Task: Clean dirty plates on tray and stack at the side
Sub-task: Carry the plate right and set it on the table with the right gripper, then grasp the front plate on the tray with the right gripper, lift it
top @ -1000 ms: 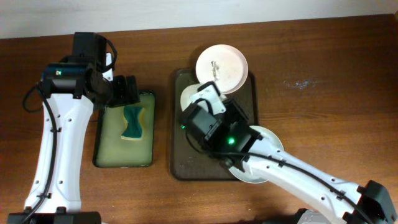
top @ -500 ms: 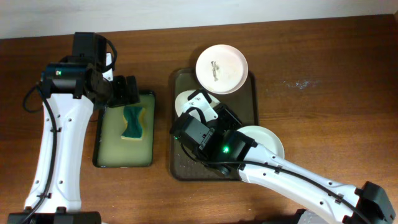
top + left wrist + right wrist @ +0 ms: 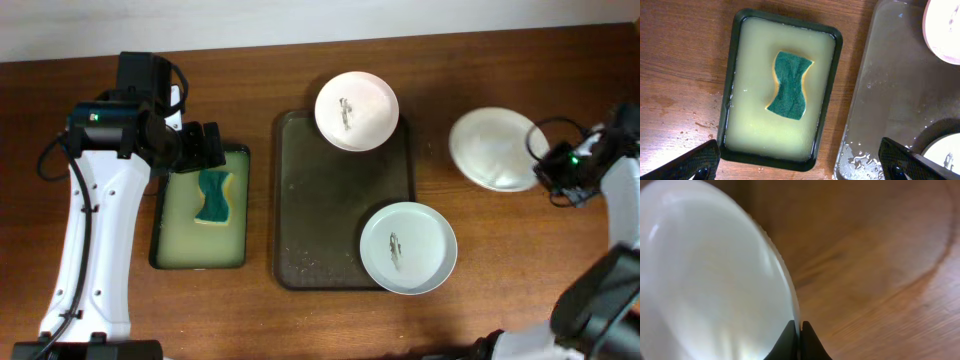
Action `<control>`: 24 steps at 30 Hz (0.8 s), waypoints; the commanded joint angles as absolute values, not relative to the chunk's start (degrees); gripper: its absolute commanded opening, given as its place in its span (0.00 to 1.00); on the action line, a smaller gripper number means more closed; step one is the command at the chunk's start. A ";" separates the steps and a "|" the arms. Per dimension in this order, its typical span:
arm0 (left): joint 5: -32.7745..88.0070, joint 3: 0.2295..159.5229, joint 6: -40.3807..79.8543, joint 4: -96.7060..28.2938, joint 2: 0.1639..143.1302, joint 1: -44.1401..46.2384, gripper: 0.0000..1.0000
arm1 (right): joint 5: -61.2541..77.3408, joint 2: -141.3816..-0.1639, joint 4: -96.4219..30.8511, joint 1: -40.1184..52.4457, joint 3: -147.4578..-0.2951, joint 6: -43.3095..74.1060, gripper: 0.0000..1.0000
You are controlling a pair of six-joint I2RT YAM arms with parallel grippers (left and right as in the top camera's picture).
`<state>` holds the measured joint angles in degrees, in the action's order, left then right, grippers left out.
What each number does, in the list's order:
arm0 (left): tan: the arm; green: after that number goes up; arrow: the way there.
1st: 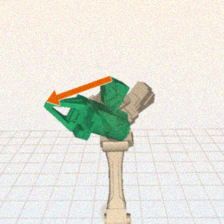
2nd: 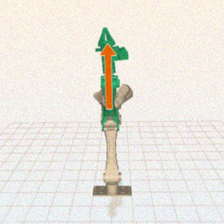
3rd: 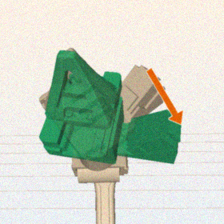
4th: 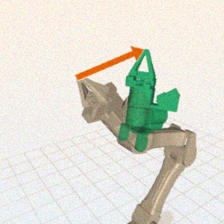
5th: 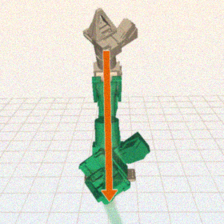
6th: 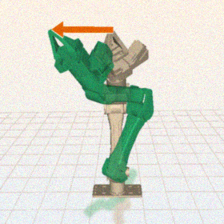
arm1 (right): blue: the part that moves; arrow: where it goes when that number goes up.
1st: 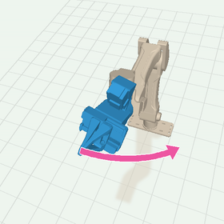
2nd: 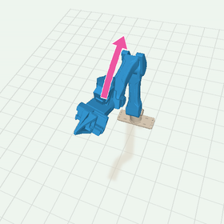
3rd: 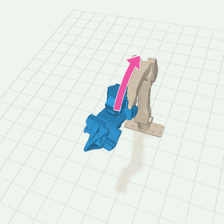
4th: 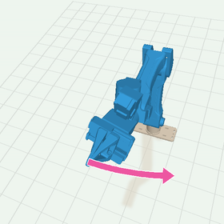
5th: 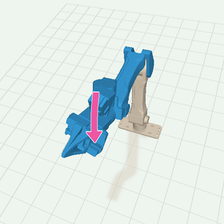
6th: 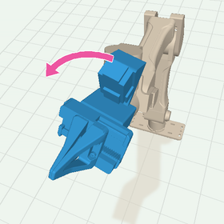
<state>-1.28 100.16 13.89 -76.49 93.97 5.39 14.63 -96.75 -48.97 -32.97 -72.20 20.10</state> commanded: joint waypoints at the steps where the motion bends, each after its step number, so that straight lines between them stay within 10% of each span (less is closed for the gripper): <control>1: -0.86 100.33 13.63 -76.36 93.89 5.34 0.99 | 15.22 -106.15 -49.23 -38.28 -71.77 21.61 0.04; 2: -0.86 100.33 13.63 -76.36 93.89 5.34 0.99 | 15.27 -107.26 -49.01 -38.33 -71.77 19.64 0.04; 3: -0.86 100.33 13.63 -76.36 93.89 5.34 0.99 | 17.34 -105.49 -49.08 -37.91 -71.85 14.72 0.52; 5: -0.86 100.33 13.63 -76.36 93.89 5.34 0.99 | 25.21 -96.42 -49.71 -35.66 -71.85 12.21 0.60; 11: -0.86 100.33 13.61 -76.36 93.89 5.34 1.00 | 8.29 -81.95 -67.11 -8.36 -69.32 12.91 0.59; 16: -0.86 100.33 13.63 -76.36 93.89 5.34 0.99 | 8.71 -82.08 -55.33 -2.85 -48.45 15.49 0.57; 17: -0.86 100.33 13.63 -76.36 93.89 5.34 1.00 | 8.34 -82.08 -51.70 -2.87 -44.91 15.64 0.54; 19: -0.86 100.33 13.63 -76.36 93.89 5.34 0.99 | 8.56 -82.04 -48.51 -3.01 -43.11 17.02 0.09; 24: -0.86 100.33 13.63 -76.36 93.89 5.34 0.99 | 21.12 -81.25 -52.93 -1.80 -49.71 13.76 0.04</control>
